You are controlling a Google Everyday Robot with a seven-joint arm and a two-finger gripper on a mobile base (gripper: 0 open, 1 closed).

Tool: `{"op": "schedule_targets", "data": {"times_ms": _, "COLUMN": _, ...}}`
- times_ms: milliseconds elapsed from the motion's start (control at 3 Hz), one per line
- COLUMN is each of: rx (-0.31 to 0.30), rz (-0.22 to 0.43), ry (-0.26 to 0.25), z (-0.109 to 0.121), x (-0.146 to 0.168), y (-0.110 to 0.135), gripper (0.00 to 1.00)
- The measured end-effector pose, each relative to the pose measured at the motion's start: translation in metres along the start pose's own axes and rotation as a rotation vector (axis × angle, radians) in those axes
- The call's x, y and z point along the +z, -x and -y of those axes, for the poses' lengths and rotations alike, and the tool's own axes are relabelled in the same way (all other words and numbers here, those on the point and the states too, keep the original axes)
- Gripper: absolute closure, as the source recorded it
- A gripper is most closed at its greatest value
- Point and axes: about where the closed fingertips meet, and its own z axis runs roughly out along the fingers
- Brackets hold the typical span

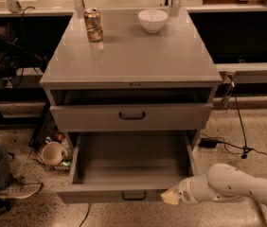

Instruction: Close middle drawer

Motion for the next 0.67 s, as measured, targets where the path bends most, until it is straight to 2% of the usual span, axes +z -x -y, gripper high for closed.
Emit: {"op": "schedule_targets", "data": {"times_ms": 667, "rx": 0.020, "rz": 0.009, "ry": -0.007, "z": 0.0070, "x": 0.0128, "y": -0.0033, "gripper": 1.00}}
